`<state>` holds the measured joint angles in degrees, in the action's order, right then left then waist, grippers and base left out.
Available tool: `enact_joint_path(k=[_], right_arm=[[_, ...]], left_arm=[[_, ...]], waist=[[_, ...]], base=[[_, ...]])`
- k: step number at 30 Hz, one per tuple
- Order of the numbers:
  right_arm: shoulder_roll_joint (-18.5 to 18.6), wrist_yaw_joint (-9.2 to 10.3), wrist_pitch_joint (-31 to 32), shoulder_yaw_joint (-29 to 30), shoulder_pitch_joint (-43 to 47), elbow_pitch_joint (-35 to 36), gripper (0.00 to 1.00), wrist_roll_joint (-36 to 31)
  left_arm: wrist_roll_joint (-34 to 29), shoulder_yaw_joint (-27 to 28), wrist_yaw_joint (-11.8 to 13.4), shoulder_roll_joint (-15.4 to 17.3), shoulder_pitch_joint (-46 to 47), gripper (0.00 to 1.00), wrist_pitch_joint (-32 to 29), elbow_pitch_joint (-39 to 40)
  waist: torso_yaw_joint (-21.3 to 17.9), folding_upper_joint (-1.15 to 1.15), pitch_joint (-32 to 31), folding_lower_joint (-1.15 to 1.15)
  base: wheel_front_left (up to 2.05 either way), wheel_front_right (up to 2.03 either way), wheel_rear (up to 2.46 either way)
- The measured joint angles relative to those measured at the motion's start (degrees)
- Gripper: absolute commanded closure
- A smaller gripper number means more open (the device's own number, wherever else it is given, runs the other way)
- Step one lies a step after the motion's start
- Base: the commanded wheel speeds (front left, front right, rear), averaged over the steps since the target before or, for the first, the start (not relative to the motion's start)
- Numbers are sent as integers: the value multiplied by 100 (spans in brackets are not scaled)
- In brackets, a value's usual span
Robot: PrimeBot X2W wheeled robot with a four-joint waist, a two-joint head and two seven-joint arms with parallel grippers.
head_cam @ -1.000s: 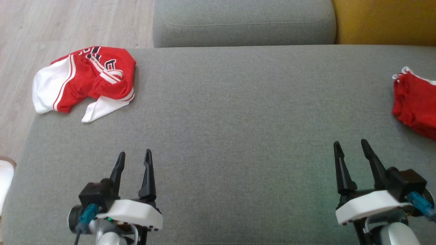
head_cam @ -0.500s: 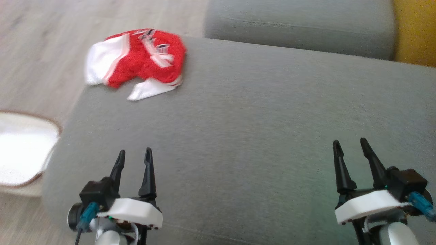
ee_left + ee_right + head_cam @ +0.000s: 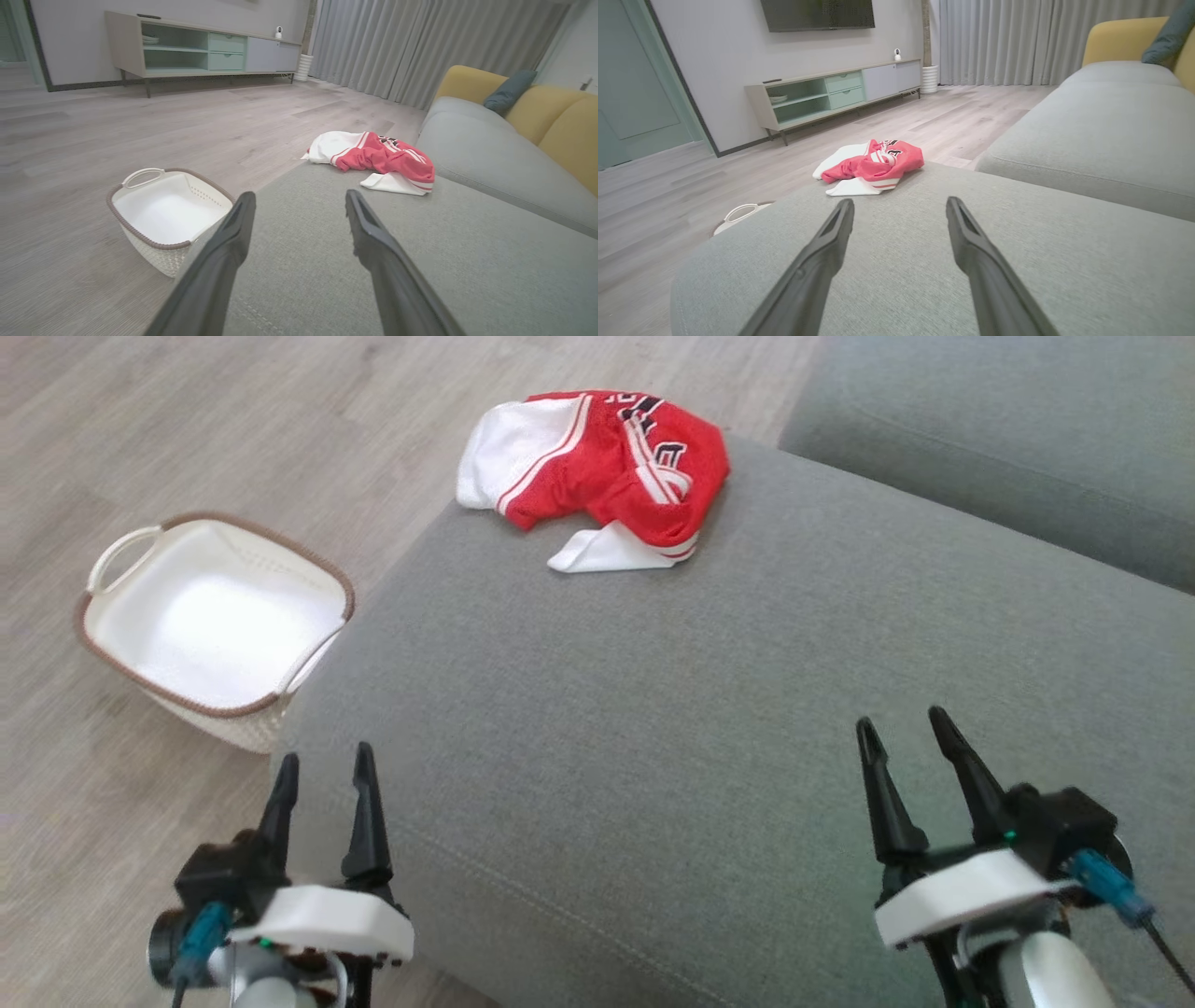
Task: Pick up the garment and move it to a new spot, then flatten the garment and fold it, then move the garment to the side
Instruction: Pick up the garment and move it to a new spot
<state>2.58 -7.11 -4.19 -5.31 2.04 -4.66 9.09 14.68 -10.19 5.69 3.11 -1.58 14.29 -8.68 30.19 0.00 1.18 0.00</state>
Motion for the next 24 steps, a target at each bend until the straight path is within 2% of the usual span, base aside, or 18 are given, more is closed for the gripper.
enact_joint_path(k=[10, 14, 20, 24], right_arm=[[1, 0, 15, -41, -195, -91, 0, 0], [0, 0, 10, 74, -162, -8, 0, 0], [1, 0, 68, 118, -306, 247, 0, -52], [2, 0, 120, 114, -614, 420, 0, -181]], left_arm=[[0, 156, 31, -3, -180, 0, 0, 170], [-4, 171, -74, 81, -62, 0, -1, 45], [-104, 197, -269, 513, 1043, 0, -338, 80], [-79, 213, -548, 777, 2202, 0, -825, -1]], waist=[[53, 0, 92, 0], [-43, 0, 122, 0], [-444, 0, 428, 0], [-773, 0, 756, 1]], base=[[0, 0, 0], [0, 0, 0], [0, 0, 0], [0, 0, 0]])
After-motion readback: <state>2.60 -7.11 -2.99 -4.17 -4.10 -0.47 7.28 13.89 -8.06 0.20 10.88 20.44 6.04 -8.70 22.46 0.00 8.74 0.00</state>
